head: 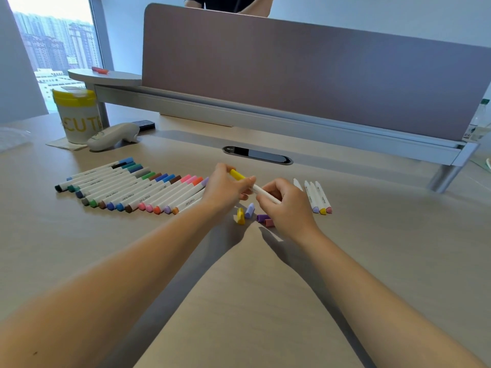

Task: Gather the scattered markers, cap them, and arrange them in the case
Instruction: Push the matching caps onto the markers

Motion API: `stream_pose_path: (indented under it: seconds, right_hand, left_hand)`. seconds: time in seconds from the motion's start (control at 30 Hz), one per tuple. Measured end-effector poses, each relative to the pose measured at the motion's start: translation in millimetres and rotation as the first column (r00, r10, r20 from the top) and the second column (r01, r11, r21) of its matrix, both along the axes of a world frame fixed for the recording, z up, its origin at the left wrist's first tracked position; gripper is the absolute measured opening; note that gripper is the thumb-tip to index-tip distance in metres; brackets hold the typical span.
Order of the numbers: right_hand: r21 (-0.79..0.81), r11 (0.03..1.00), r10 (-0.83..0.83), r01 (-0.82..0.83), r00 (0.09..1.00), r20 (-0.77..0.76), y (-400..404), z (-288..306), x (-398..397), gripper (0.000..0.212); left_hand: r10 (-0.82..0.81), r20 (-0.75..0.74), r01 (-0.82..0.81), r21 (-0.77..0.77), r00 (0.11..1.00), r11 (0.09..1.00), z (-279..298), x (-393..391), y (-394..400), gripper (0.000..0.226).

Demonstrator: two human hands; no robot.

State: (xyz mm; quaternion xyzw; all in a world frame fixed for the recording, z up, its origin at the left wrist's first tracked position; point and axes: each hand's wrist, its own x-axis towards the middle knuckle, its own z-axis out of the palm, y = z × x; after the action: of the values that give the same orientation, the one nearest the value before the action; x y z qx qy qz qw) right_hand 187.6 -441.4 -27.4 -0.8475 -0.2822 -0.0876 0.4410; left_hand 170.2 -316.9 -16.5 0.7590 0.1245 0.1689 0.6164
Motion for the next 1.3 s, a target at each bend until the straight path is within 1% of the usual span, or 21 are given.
stream_pose_path:
  seconds: [0.07, 0.1, 0.13, 0.2, 0.23, 0.3, 0.37, 0.5, 0.6, 0.67, 0.73, 0.87, 0.93, 1.0, 1.1, 1.2, 1.27, 1.3]
  right_hand:
    - [0.012, 0.998, 0.060, -0.060, 0.995, -0.080, -2, 1, -3, 0.016]
    - [0.015, 0.998, 0.061, -0.060, 0.993, -0.105, -4, 1, -2, 0.021]
    - [0.017, 0.999, 0.035, -0.034, 0.993, -0.112, -7, 2, 1, 0.025]
    - [-0.010, 0.996, -0.087, 0.086, 0.993, -0.083, -13, 3, 11, 0.028]
    - [-0.057, 0.986, -0.160, 0.156, 0.985, -0.061, -16, 2, 18, 0.030]
    - [-0.201, 0.943, -0.277, 0.265, 0.960, -0.031, -23, -2, 31, 0.032]
    - [-0.318, 0.890, -0.348, 0.326, 0.938, -0.011, -29, -7, 44, 0.035]
    - [-0.497, 0.781, -0.414, 0.379, 0.909, 0.043, -32, -16, 62, 0.036]
    - [-0.556, 0.720, -0.448, 0.416, 0.890, 0.086, -32, -21, 71, 0.030]
    - [-0.541, 0.733, -0.427, 0.412, 0.898, 0.106, -30, -22, 73, 0.025]
    - [-0.500, 0.783, -0.372, 0.369, 0.923, 0.098, -29, -21, 72, 0.023]
    - [-0.438, 0.857, -0.257, 0.271, 0.962, 0.092, -26, -15, 67, 0.024]
    - [-0.398, 0.883, -0.251, 0.247, 0.967, 0.043, -25, -12, 64, 0.030]
    - [-0.308, 0.919, -0.271, 0.246, 0.962, -0.041, -24, -8, 61, 0.035]
    - [-0.127, 0.957, -0.279, 0.260, 0.945, -0.170, -25, -2, 56, 0.035]
    - [-0.034, 0.967, -0.252, 0.251, 0.936, -0.245, -28, -1, 54, 0.037]
    - [-0.014, 0.970, -0.239, 0.243, 0.936, -0.258, -32, -1, 51, 0.037]
    - [-0.015, 0.971, -0.236, 0.240, 0.937, -0.259, -33, -1, 49, 0.036]
  left_hand:
    - [0.003, -0.017, -0.003, -0.011, 1.000, 1.000, 0, 2, 3, 0.046]
    - [0.005, -0.025, -0.005, 0.006, 1.000, 1.000, 0, 3, 5, 0.047]
    - [0.010, -0.026, -0.010, 0.027, 1.000, 1.000, 0, 4, 7, 0.047]
    - [0.009, -0.020, -0.007, 0.076, 1.000, 0.997, -1, 6, 11, 0.049]
    - [0.002, -0.024, 0.001, 0.109, 1.000, 0.994, -2, 7, 12, 0.049]
    - [-0.006, -0.043, 0.014, 0.201, 0.999, 0.980, -4, 8, 16, 0.045]
    - [0.004, -0.068, 0.018, 0.315, 0.998, 0.949, -7, 11, 21, 0.043]
    - [0.024, -0.114, 0.035, 0.484, 0.993, 0.874, -15, 17, 28, 0.042]
    - [0.010, -0.156, 0.084, 0.586, 0.988, 0.806, -19, 22, 30, 0.040]
    - [0.005, -0.179, 0.115, 0.655, 0.984, 0.747, -20, 25, 30, 0.039]
    - [0.007, -0.198, 0.139, 0.712, 0.980, 0.688, -21, 27, 31, 0.037]
    - [0.061, -0.176, 0.118, 0.840, 0.982, 0.529, -22, 29, 33, 0.036]
    - [0.050, -0.155, 0.111, 0.863, 0.987, 0.493, -20, 28, 32, 0.035]
    - [-0.009, -0.147, 0.132, 0.862, 0.989, 0.489, -17, 26, 28, 0.033]
    - [-0.143, -0.204, 0.248, 0.849, 0.968, 0.466, -12, 21, 15, 0.032]
    - [-0.215, -0.291, 0.354, 0.857, 0.932, 0.375, -11, 17, 4, 0.033]
    - [-0.218, -0.317, 0.375, 0.870, 0.923, 0.321, -12, 15, -1, 0.034]
    - [-0.217, -0.321, 0.377, 0.872, 0.922, 0.312, -11, 15, -3, 0.034]
